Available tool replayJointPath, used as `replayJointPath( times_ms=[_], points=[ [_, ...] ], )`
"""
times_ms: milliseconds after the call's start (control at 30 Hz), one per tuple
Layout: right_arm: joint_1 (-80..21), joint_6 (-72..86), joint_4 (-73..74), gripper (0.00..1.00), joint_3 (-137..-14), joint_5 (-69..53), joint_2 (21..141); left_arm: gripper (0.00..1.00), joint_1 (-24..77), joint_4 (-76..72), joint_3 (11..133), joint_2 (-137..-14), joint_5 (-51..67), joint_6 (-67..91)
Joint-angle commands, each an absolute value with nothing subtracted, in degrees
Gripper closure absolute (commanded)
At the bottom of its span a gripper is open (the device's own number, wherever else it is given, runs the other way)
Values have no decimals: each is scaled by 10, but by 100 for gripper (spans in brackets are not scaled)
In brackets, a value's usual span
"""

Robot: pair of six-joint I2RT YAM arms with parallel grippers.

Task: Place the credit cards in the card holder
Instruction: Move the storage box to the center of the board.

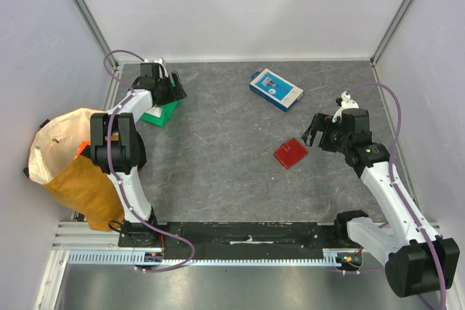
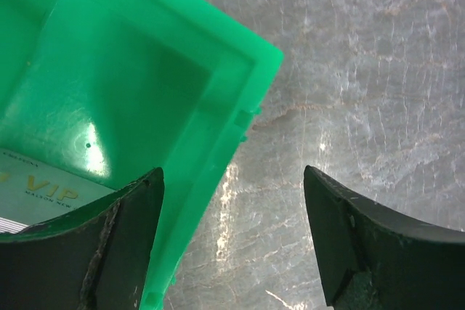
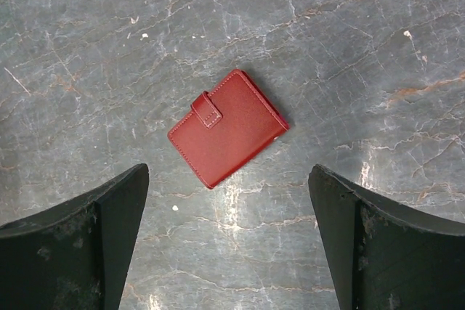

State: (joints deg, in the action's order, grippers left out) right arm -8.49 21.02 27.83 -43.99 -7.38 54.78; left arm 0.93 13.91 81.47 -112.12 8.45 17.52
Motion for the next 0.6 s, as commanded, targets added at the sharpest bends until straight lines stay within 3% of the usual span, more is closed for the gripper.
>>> replayJointPath(
  times_ms=[0,567],
  points=[
    [-84,216,266,2,-433,-65,555,18,17,114,787,-1084,143,192],
    [-84,231,264,2,-417,-62,551,20,121,66,720,-1048,146,272]
  ],
)
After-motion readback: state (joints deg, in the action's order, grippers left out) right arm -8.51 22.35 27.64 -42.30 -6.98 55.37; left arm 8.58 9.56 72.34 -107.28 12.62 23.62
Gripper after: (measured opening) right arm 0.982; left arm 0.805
